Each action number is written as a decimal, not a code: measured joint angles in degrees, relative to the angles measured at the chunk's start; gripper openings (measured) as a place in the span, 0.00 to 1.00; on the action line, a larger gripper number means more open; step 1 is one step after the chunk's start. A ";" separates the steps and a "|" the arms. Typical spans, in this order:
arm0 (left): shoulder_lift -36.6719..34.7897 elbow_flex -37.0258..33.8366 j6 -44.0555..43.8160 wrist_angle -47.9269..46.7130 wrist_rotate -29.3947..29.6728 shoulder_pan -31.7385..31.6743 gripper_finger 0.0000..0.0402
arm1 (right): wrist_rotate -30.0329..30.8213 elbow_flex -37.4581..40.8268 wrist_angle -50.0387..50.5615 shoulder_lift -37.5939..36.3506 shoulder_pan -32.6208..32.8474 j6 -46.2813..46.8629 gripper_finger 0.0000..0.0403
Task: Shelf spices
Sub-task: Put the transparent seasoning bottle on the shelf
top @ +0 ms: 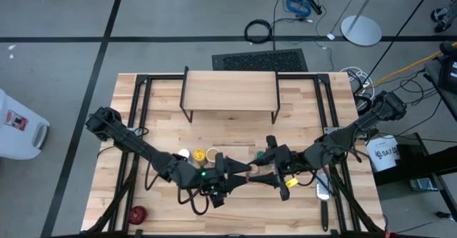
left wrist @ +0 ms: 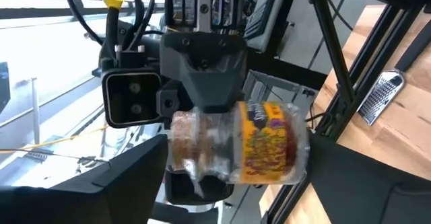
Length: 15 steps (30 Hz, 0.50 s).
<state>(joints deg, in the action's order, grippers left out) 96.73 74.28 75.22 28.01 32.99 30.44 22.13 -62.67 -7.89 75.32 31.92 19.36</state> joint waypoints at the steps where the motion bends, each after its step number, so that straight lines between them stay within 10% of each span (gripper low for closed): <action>1: 0.00 0.00 -0.34 0.00 -0.01 -0.02 0.85 | 0.00 0.00 0.01 0.17 -0.01 0.01 0.44; 15: 0.04 0.02 -2.53 -0.17 -1.39 -0.26 0.85 | -1.51 -0.02 -1.24 1.28 -1.14 0.23 0.44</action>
<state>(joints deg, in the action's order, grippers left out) 96.77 74.30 72.69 27.83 31.60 30.17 20.62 -62.70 -9.13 76.60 30.79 19.59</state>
